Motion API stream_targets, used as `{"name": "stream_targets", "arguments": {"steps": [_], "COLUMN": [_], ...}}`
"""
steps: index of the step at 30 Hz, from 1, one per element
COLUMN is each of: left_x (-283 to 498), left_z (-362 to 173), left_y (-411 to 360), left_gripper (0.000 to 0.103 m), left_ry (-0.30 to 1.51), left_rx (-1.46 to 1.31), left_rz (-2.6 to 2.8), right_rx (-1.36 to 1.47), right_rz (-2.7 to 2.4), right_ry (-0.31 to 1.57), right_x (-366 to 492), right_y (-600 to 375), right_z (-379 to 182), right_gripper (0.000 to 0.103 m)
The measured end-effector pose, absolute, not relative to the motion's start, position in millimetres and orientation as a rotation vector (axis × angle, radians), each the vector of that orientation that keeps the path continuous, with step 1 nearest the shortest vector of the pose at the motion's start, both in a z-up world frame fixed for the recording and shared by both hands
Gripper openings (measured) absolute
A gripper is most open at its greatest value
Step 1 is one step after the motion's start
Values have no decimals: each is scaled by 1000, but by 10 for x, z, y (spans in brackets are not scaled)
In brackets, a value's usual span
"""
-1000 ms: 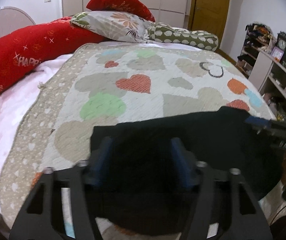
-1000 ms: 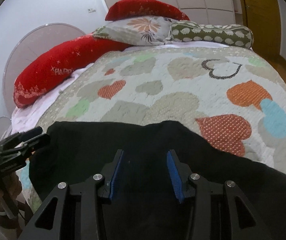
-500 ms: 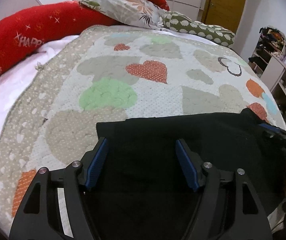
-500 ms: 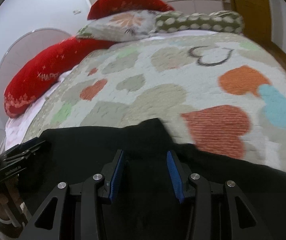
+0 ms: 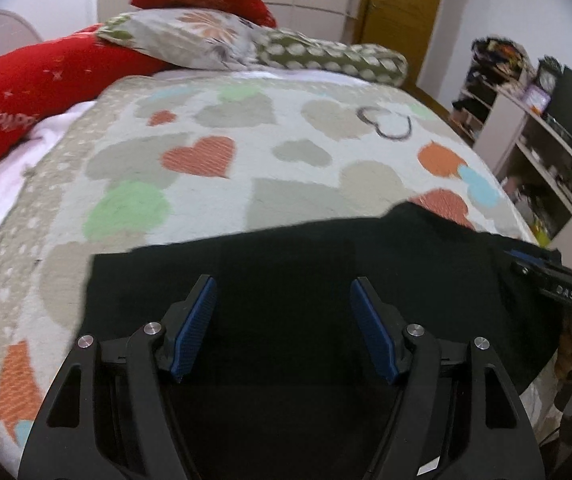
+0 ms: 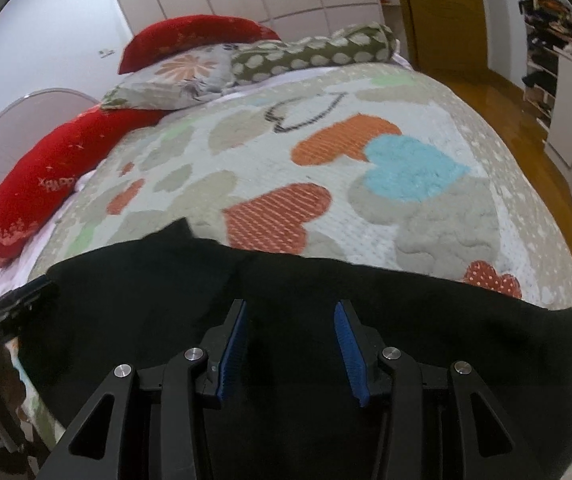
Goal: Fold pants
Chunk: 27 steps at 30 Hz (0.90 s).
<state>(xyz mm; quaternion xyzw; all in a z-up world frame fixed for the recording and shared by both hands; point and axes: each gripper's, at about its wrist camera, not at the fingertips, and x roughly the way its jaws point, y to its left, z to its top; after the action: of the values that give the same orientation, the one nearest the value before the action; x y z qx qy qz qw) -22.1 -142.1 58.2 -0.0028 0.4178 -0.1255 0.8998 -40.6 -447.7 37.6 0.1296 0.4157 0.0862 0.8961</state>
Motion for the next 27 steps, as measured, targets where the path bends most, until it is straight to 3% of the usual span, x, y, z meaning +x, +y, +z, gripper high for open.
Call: {"name": "stream_targets", "arguments": {"steps": [4,13,27], "left_x": [-161,-191,-443], "left_z": [439,362,503], "left_y": [-1632,-1650,-1672], "left_gripper": [70,70,70], "left_ry": [904,926,895], "left_rx": [32,30,33], "left_rz": [-281,-272,-278], "right_rx": [144,276,168], "right_rz": [46,55,212], "right_ry": [846,819,830], "right_x": [-300,-637,-1154], "right_y": [-4503,-4884,-4296], "right_z": [300,458,551], "right_gripper": [43,43,43]}}
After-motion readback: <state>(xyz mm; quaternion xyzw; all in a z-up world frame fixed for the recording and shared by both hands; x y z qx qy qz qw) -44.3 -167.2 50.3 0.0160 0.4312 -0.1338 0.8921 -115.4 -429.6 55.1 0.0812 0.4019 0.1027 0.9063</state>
